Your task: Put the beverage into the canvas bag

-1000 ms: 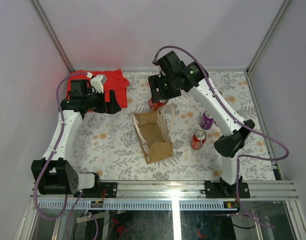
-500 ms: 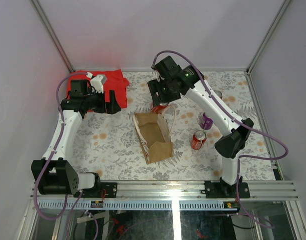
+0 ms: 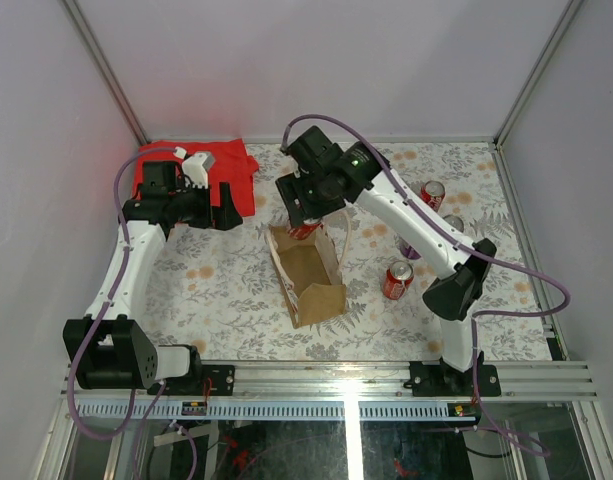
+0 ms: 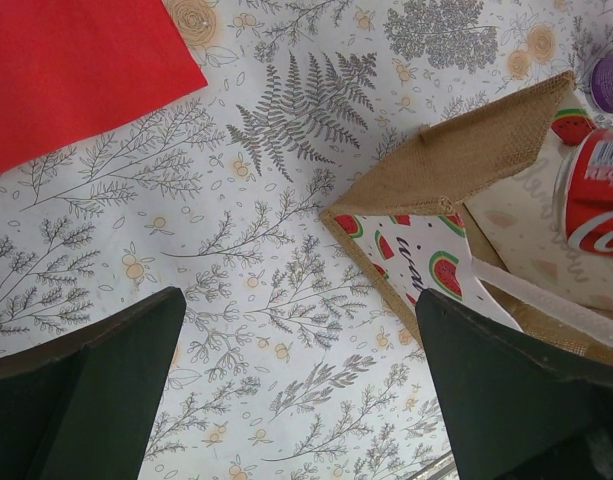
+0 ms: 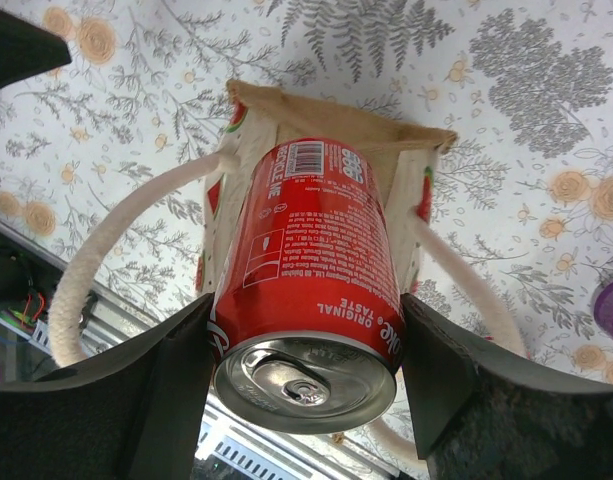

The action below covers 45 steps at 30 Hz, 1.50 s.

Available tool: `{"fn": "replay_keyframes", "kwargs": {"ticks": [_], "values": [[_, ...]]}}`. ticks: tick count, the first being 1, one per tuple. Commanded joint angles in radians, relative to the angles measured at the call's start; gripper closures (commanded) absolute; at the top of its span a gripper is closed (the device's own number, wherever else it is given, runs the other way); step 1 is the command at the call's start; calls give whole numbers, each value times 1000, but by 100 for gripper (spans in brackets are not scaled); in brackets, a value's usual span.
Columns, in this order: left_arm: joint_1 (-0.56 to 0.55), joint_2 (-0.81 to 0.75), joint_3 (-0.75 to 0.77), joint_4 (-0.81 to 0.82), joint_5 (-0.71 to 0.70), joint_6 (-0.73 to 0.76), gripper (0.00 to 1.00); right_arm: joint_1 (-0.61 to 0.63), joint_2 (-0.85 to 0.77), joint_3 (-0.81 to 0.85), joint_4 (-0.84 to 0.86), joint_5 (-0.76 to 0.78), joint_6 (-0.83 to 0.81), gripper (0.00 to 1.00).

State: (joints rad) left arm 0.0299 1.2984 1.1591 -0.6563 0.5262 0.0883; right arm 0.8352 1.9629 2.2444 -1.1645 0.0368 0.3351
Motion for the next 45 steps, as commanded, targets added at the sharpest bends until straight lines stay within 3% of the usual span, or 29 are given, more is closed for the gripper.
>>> {"fn": "replay_keyframes", "kwargs": {"ticks": [1,17,29,45], "values": [[8,-25,-11,-12,0,18,0,36,-19,-13,46,6,18,99],[7,-55,-39,-25,-2,44,0,55,-3,-212,164,12,27,97],[8,-50,-43,-25,4,47,0,55,139,-114,158,2,18,98],[8,-52,-55,-14,18,39,0,59,189,-138,208,11,28,98]]}}
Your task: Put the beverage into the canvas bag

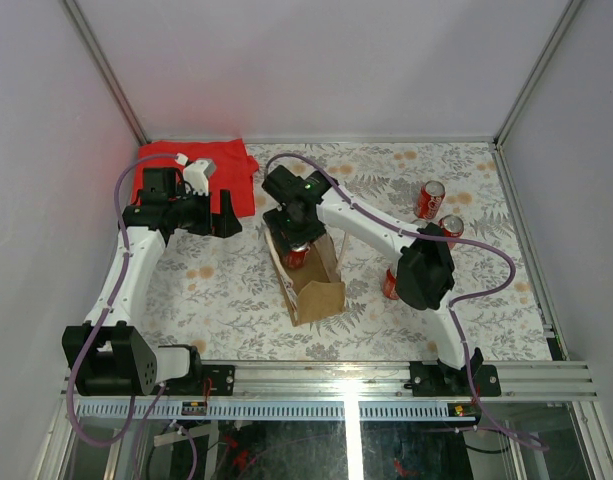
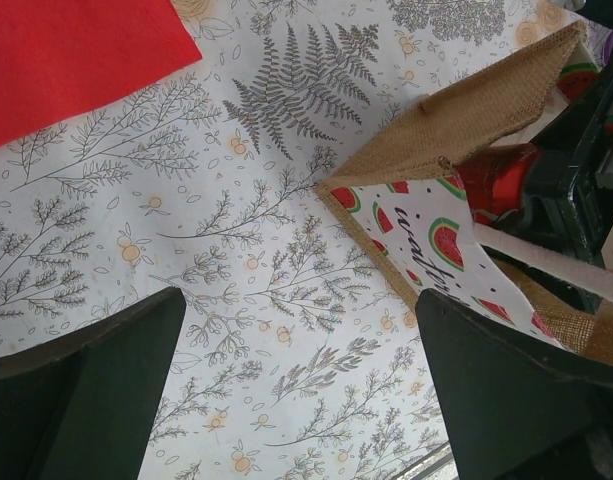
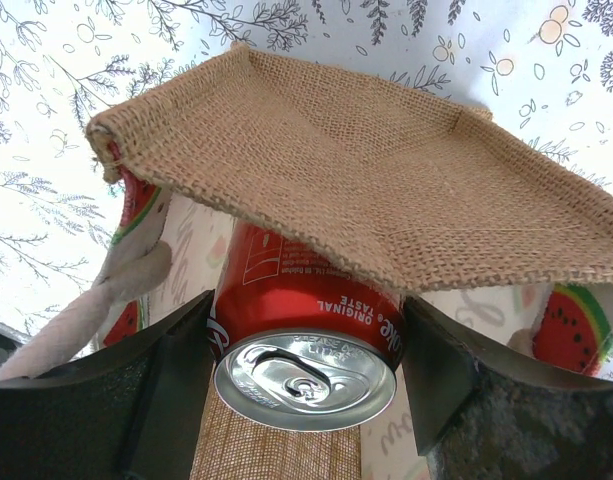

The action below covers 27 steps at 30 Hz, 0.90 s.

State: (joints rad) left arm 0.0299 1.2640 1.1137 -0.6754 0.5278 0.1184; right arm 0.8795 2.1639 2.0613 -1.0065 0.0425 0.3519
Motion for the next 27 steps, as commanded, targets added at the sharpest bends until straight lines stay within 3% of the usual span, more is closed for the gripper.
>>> {"fn": "replay_keyframes", "kwargs": {"ticks": [1,14,19,27], "values": [[8,-18,-10,5,18,7,0,15,-9,43,51,4,12,98],[8,-27,-25,10,25,6,0,25,9,-37,122,-27,39,97],[8,-31,-28,10,33,-1,0,27,26,-36,124,-26,44,92],[8,-35,-36,13,37,-1,0,28,40,-45,131,-20,46,73]]}}
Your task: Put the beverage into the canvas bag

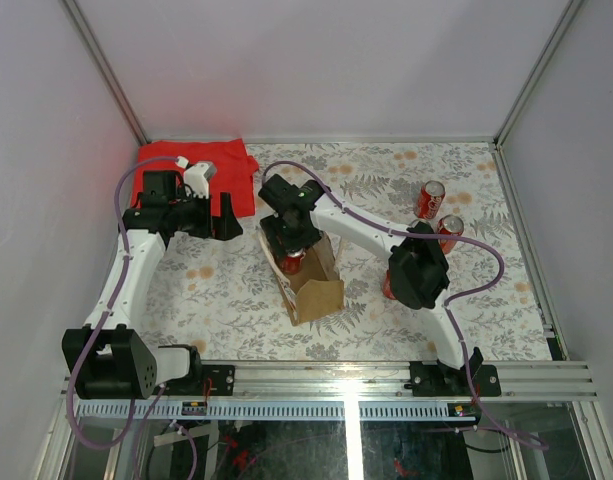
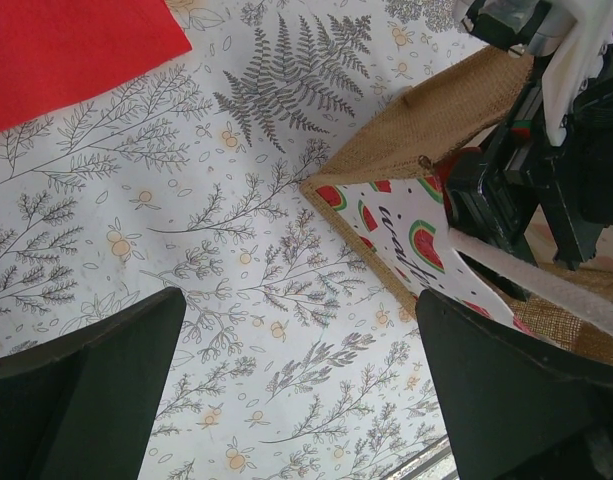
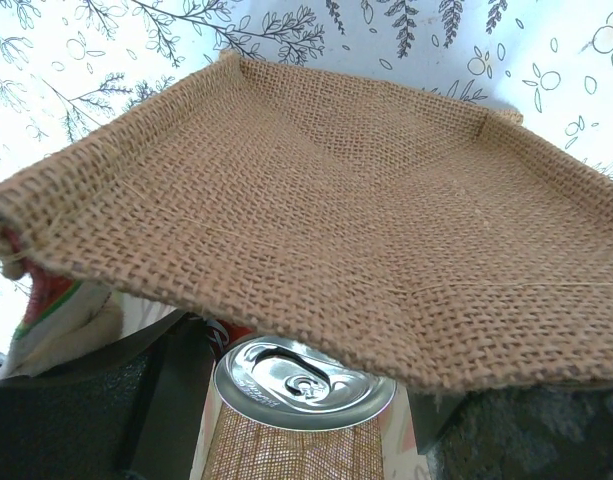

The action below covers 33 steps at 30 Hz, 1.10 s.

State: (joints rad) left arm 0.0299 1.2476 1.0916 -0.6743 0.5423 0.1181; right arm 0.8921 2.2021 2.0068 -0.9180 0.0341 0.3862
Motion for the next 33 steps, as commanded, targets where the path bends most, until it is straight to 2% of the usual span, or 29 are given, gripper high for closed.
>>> {"fn": "replay_keyframes", "kwargs": {"ticks": [1,9,10,12,16,17,18,19,33], "values": [[8,-19,-13,12,23,0,0,16,2,8,44,-10,11,71],[8,-26,-21,13,24,1,0,16,-14,-3,50,6,13,59],[8,-28,-22,13,25,-1,0,15,-18,-3,51,8,15,52],[7,-29,-24,13,25,0,0,16,-23,1,51,13,14,49],[8,-35,-25,13,26,-1,0,16,-34,16,42,24,15,47],[8,-35,-27,13,26,-1,0,16,-39,20,41,28,16,41],[8,-36,-28,14,27,-1,0,17,-45,24,41,31,17,9],[8,-37,-29,14,27,-1,0,18,-50,27,41,37,18,1],[8,-37,-29,15,31,-3,0,29,-133,61,31,119,23,1]]}}
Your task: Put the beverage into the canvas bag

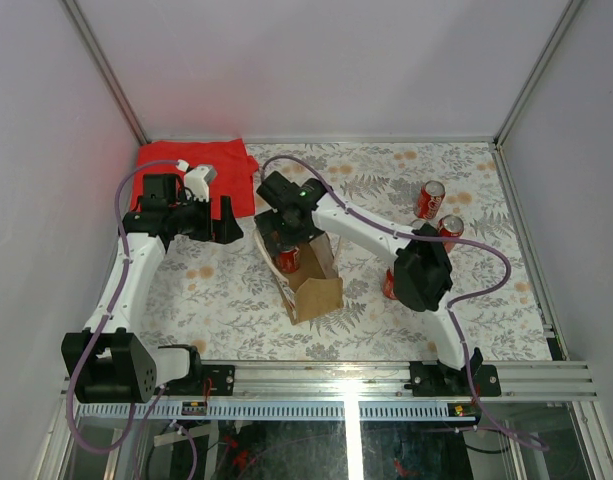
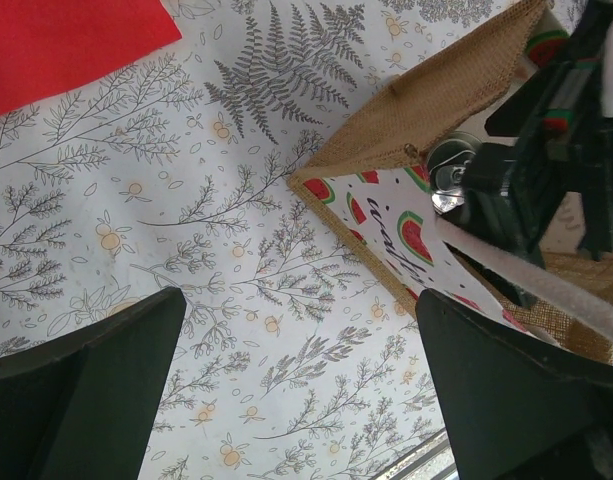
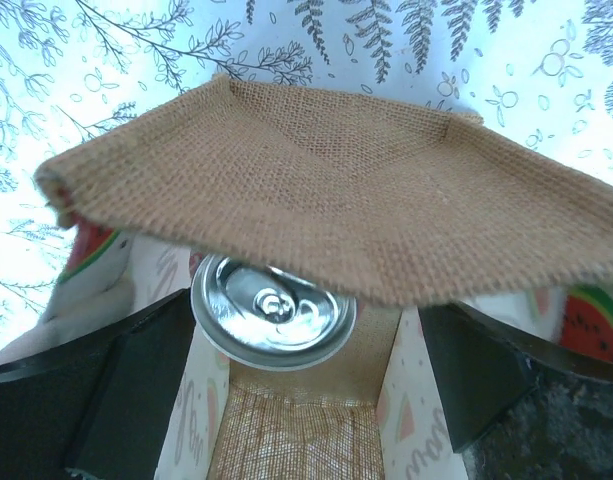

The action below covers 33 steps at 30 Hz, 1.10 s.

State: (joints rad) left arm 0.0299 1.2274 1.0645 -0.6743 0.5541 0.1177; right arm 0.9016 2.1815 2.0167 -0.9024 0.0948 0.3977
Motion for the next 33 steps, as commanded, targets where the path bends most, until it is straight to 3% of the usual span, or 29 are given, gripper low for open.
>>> {"fn": "replay_keyframes", "kwargs": {"ticks": [1,12,19,23,26,30,33], "values": [[8,-17,-3,15,21,-2,0,20,-127,52,15,70,12,1],[6,-8,3,15,22,-13,0,19,-224,30,49,219,16,1],[7,33,54,-23,-100,-135,0,4,-242,171,1,372,-8,1],[17,50,101,-60,-117,-176,0,-166,-353,96,103,107,58,1],[22,28,111,-56,-113,-191,0,-267,-413,62,119,104,98,1],[23,4,115,-56,-120,-164,0,-404,-335,231,-88,38,44,1],[24,15,121,-75,-124,-152,0,-481,-289,265,-252,40,-2,1]]}}
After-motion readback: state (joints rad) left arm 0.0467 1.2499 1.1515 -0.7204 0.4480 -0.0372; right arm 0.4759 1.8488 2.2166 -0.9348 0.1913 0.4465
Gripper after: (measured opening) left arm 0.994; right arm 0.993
